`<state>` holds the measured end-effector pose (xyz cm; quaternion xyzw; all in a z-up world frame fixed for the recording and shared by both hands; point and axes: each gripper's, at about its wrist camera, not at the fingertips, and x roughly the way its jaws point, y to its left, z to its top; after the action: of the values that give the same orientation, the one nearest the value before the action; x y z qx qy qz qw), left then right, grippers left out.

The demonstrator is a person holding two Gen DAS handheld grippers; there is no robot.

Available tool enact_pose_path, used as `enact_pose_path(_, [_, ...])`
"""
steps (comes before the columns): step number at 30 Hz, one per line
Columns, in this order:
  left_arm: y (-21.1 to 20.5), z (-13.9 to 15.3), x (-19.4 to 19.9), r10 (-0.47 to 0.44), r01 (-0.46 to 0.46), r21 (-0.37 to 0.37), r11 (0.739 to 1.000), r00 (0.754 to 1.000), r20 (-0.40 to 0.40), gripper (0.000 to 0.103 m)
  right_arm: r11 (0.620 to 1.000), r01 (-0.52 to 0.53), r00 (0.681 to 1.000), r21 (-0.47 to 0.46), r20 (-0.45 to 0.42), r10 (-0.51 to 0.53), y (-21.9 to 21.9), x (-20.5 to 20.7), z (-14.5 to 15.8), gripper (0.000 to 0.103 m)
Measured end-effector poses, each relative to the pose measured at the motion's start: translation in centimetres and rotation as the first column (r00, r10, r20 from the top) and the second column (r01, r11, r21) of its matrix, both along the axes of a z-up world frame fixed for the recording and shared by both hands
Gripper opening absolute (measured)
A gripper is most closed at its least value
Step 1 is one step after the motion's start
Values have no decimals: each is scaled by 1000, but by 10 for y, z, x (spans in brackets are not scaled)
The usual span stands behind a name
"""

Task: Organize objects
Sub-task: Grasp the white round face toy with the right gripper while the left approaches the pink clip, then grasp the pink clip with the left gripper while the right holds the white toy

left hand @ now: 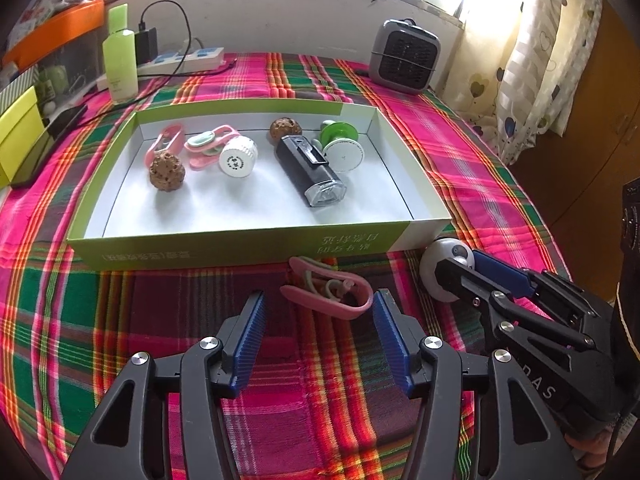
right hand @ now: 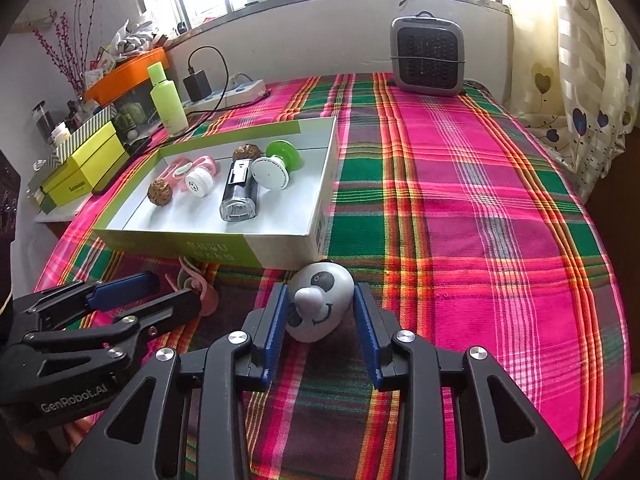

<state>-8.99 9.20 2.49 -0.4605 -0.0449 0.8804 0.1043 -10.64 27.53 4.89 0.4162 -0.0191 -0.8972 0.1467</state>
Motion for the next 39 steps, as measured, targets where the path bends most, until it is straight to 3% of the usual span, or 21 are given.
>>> enact_pose_path(21, [1,-5,-4,71,-70,-52,996,997,28,58,999,-15,1000,-47,10,15,6,-3,-2,34])
enact_pose_path(39, [-47,-5,10,116,-115,-45,992,993,28,58,1000,-11,1000,-4,2,11,1,-1,0,35])
